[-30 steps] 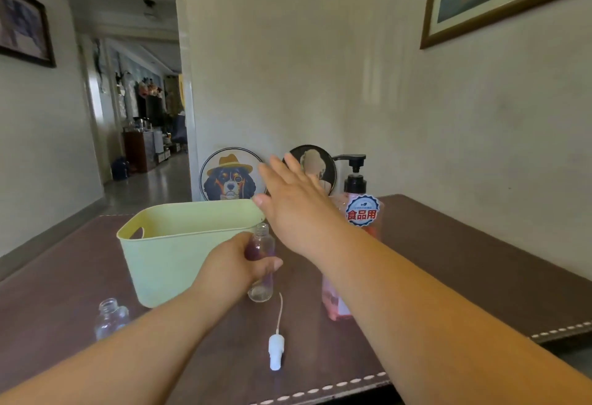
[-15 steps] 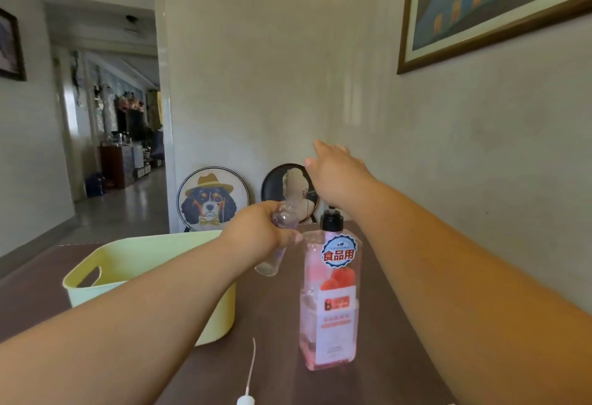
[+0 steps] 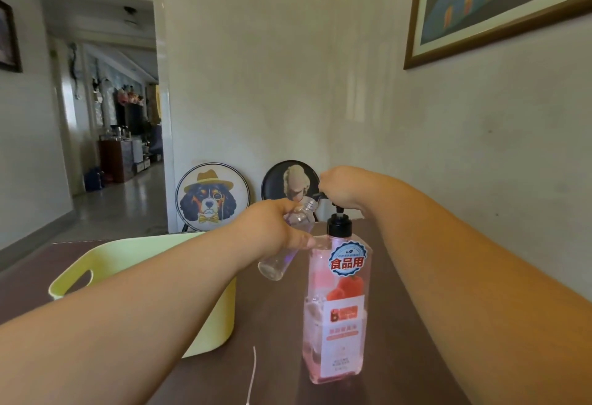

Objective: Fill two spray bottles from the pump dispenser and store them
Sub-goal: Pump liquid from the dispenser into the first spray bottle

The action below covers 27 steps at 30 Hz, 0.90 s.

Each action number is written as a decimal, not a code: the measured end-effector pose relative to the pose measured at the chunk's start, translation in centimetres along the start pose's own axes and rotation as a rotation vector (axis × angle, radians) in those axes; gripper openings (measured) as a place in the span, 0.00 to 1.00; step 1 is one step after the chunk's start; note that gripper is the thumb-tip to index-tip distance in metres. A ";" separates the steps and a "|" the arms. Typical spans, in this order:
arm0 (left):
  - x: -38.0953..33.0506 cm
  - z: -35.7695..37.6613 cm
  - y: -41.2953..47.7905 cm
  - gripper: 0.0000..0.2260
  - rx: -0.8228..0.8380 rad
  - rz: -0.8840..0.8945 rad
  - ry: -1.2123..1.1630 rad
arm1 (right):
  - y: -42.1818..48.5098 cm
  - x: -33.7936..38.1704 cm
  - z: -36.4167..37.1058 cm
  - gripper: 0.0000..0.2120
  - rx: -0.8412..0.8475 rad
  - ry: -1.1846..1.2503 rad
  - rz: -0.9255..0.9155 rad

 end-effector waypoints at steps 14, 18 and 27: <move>-0.6 -1.3 0.6 0.21 -0.099 0.060 0.179 | 0.4 0.4 0.4 0.16 -0.078 -0.200 -0.150; -0.8 -1.6 0.4 0.16 -0.098 0.076 0.207 | 0.7 0.5 1.5 0.15 -0.036 -0.201 -0.150; -1.4 -2.6 0.2 0.23 -0.112 0.092 0.295 | -0.1 0.4 0.6 0.15 -0.010 -0.211 -0.178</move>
Point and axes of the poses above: each hand's wrist, its own y-axis towards the middle knuckle, its own z-axis out of the palm, x = y × z, the point moved 5 cm from there along y, towards the middle knuckle, and after that the axes turned 1 degree about -y, right-handed, at the moved point
